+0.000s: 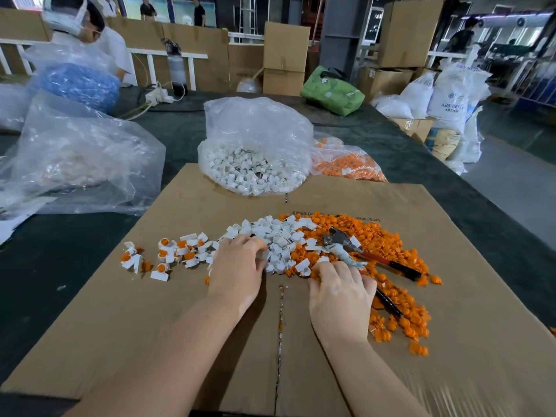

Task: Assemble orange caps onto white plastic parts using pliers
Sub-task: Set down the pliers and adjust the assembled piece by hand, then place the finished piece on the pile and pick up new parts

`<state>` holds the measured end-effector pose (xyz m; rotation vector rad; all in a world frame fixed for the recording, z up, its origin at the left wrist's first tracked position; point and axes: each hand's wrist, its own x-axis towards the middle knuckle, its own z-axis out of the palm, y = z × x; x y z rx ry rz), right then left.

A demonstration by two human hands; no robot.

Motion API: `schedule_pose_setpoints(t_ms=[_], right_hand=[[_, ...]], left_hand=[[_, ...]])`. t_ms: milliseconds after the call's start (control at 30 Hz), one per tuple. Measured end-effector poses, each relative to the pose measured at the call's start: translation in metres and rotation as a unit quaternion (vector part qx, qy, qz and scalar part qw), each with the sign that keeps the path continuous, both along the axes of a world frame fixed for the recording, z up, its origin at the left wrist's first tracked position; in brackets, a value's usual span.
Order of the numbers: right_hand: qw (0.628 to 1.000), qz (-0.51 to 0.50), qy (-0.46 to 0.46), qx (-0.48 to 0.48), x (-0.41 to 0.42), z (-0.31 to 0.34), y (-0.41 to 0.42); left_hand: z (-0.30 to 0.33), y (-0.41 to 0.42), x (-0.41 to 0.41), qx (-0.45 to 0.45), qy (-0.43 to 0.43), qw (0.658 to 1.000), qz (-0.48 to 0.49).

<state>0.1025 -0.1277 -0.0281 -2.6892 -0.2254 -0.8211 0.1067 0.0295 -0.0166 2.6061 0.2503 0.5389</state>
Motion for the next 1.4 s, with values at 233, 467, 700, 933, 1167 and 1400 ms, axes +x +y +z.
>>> schedule_pose_setpoints(t_ms=[233,467,700,933,1167,1400], right_hand=[[0.998,0.034,0.045,0.024,0.003,-0.002,-0.002],[0.995,0.07,0.036,0.063,0.003,0.002,-0.001],[0.983,0.112,0.061,0.129,0.004,-0.002,-0.003],[0.982,0.124,0.025,0.143,0.002,0.002,-0.004],[0.98,0.14,-0.002,0.142,0.001,0.004,-0.004],[0.974,0.143,0.024,0.173,-0.001,0.007,-0.004]], left_hand=[[0.003,0.0,0.004,0.006,-0.005,0.999,-0.035],[0.011,-0.013,-0.004,-0.059,-0.042,0.995,-0.07],[0.009,-0.036,-0.018,-0.145,-0.038,0.98,-0.127],[0.0,-0.041,-0.02,-0.214,-0.021,0.968,-0.132],[-0.006,-0.035,-0.02,-0.318,-0.017,0.944,-0.088],[-0.005,-0.033,-0.021,-0.386,-0.03,0.92,-0.065]])
